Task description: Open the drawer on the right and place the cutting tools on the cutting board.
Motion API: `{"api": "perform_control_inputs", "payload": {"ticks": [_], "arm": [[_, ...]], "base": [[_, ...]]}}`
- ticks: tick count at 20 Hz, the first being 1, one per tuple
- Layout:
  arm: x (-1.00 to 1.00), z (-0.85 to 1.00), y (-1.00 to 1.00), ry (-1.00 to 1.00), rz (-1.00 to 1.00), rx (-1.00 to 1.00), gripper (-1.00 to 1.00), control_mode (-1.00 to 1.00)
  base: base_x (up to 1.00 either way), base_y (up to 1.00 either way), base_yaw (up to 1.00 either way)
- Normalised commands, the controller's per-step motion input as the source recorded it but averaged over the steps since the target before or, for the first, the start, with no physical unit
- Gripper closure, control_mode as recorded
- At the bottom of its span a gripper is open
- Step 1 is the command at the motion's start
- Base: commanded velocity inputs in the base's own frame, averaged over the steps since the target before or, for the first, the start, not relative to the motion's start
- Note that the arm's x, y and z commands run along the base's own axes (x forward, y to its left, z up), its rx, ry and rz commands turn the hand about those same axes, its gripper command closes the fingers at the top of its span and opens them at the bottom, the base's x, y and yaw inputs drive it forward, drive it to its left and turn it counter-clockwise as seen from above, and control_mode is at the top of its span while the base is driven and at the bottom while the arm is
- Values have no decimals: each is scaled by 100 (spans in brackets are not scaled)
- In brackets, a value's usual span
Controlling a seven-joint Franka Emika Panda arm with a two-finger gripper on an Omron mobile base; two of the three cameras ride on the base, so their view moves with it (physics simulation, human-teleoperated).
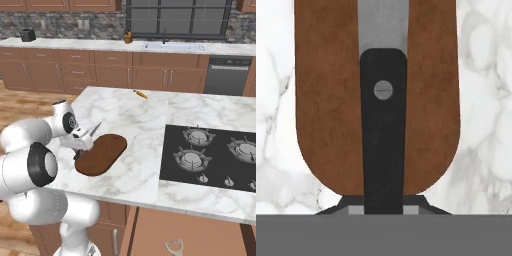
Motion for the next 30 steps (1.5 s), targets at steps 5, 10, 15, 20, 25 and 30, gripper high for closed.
{"api": "perform_control_inputs", "payload": {"ticks": [5, 10, 15, 20, 25, 30], "arm": [[22, -39, -17, 10, 0, 3, 100, -100], [21, -28, -9, 6, 0, 4, 100, -100], [9, -24, -9, 4, 0, 3, 100, -100], [10, -21, -8, 4, 0, 2, -100, -100], [-1, 7, -6, 0, 0, 3, -100, -100], [-47, 87, -6, -10, 0, 7, -100, -100]], "base": [[0, 0, 0], [0, 0, 0], [0, 0, 0], [0, 0, 0], [0, 0, 0], [0, 0, 0]]}}
